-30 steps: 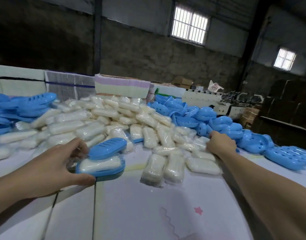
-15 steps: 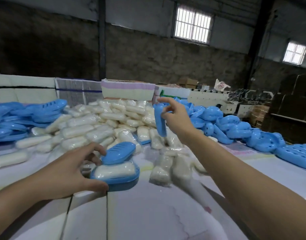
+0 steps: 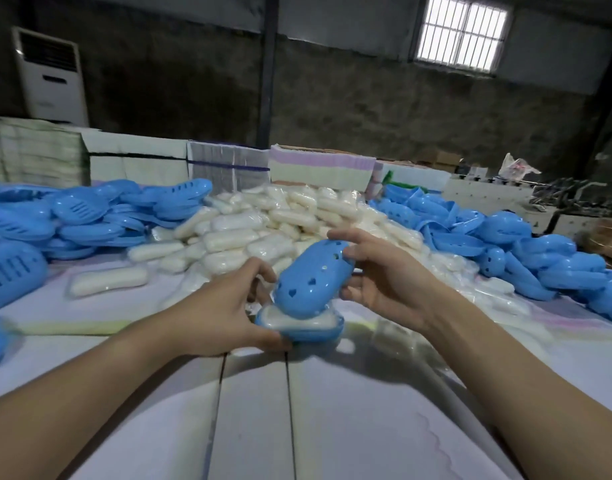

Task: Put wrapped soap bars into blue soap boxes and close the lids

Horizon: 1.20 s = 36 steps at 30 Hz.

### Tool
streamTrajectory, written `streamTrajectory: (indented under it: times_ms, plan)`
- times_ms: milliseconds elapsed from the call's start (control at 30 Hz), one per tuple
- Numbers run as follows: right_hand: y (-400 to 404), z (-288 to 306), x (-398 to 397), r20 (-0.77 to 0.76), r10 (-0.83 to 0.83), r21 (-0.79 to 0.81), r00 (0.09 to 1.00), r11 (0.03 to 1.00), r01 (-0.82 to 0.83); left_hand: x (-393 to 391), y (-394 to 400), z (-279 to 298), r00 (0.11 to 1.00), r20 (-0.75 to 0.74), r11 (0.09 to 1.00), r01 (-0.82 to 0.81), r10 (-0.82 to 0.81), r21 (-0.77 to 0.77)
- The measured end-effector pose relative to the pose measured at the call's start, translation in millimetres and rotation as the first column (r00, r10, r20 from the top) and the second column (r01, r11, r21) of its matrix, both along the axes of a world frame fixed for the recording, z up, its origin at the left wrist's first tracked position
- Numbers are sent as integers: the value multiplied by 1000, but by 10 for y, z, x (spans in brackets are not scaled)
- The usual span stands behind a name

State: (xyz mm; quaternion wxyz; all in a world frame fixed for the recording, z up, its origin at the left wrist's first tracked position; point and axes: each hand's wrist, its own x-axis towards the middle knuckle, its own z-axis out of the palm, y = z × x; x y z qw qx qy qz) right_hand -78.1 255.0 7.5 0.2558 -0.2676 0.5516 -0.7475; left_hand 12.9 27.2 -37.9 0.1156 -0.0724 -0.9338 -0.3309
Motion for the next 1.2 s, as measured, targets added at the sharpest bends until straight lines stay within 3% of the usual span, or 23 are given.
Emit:
streamTrajectory:
  times_ms: [100,167,233,400,533,600,700,867,1100,1200]
  plan:
    - [5,-67,60,-95,22,224,995,974,0,-3,-10,-5,1000,6,1000,3,-3,-5]
    - [2,-84,88,-284,-2,416,959,901,125,-7,-11,-11,1000,5,1000,-1,1,-8]
    - [5,-82,99,-446,3,510,895,823,251,-9,-10,-15,1000,3,1000,1,-1,-11]
    - [-47,-160,87,-711,73,553,699,673,492,-23,-11,-18,1000,-14,999,12,-13,-33]
    - [-111,-166,153,-864,177,446,471,702,555,-29,-1,-14,1000,-17,999,6,-6,-36]
    - [-107,-124,191,-853,315,500,415,718,484,-23,-4,-15,1000,-17,1000,0,-1,-31]
    - [-38,-71,188,-753,491,654,437,631,418,-14,0,-11,1000,-10,999,-9,9,-34]
    - [57,-73,151,-704,561,710,437,558,429,-6,16,2,1000,-16,999,-16,15,-36]
    - [-68,-157,160,-791,393,604,469,625,495,1,25,-10,998,-58,999,-22,20,-27]
    - [-137,-198,165,-824,353,557,443,647,521,0,15,-8,999,-37,1000,-5,5,-1]
